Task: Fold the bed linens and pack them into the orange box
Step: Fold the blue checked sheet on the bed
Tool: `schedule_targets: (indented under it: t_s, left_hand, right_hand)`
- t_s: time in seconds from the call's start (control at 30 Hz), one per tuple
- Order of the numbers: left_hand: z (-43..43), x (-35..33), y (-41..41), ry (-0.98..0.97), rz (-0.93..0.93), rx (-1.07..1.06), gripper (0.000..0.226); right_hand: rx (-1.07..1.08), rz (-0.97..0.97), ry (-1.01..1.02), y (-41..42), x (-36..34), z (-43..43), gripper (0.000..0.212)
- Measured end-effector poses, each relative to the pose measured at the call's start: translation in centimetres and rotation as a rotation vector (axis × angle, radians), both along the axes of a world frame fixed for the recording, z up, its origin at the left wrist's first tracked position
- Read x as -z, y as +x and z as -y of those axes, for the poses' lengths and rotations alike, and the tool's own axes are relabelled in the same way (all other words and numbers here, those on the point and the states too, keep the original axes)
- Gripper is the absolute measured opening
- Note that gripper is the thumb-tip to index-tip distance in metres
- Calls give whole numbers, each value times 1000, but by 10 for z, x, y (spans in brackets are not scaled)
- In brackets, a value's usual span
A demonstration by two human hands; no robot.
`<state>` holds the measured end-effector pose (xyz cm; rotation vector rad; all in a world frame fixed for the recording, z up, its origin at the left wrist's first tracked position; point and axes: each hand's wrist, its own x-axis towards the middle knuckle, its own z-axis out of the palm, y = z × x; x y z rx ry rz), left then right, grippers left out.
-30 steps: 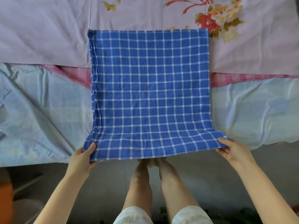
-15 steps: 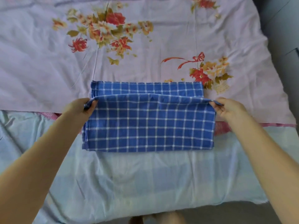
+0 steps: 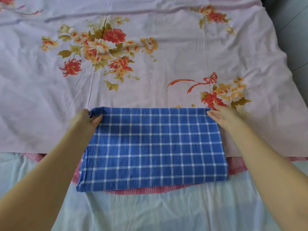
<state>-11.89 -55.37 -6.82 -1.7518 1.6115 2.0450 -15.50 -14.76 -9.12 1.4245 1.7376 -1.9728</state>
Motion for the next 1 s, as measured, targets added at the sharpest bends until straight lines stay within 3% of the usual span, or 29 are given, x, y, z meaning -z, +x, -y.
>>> schedule_targets:
  t_s: [0.03,0.1,0.17,0.2,0.27,0.33,0.43,0.53,0.6,0.7,0.77,0.87,0.93,1.0]
  left_hand:
    - [-2,5,0,-111,90,77,9]
    - [-2,12,6,-288,142,146,18]
    - [-16,18,22,-707,139,392,37]
    - [-30,18,33,-930,60,547,41]
    - [-68,15,61,-1173,-165,920,43]
    - [-104,26,89,-1250,-336,1287,45]
    - [-149,52,132,-1251,-393,1741,50]
    - [-165,75,160,-1235,-316,1942,55]
    - [-164,82,163,-1232,-291,1956,56]
    - [-154,71,157,-1120,-396,1820,48]
    - [-141,53,153,-888,-400,1406,39]
    - [-112,22,139,-401,-170,790,25]
    - [-92,16,130,-221,-128,599,24]
    - [-81,18,122,-137,-103,598,30]
  right_hand:
    - [-58,-18,59,7,0,-1,41]
    - [-175,-37,362,28,0,-7,37]
    - [-318,18,693,63,1,-17,31]
    - [-376,48,747,82,2,-22,30]
    - [-474,83,667,121,8,-25,29]
    - [-554,143,558,149,9,-19,23]
    - [-583,137,387,173,-4,-10,28]
    - [-558,82,305,177,-31,2,45]
    - [-576,41,353,174,-50,21,53]
    - [-683,-11,619,172,-74,66,66]
    - [-778,-79,780,175,-82,104,72]
    - [-996,-217,953,181,-73,165,86]
    - [-1147,-219,1073,187,-49,200,92]
    - [-1276,-133,1150,195,-20,226,91]
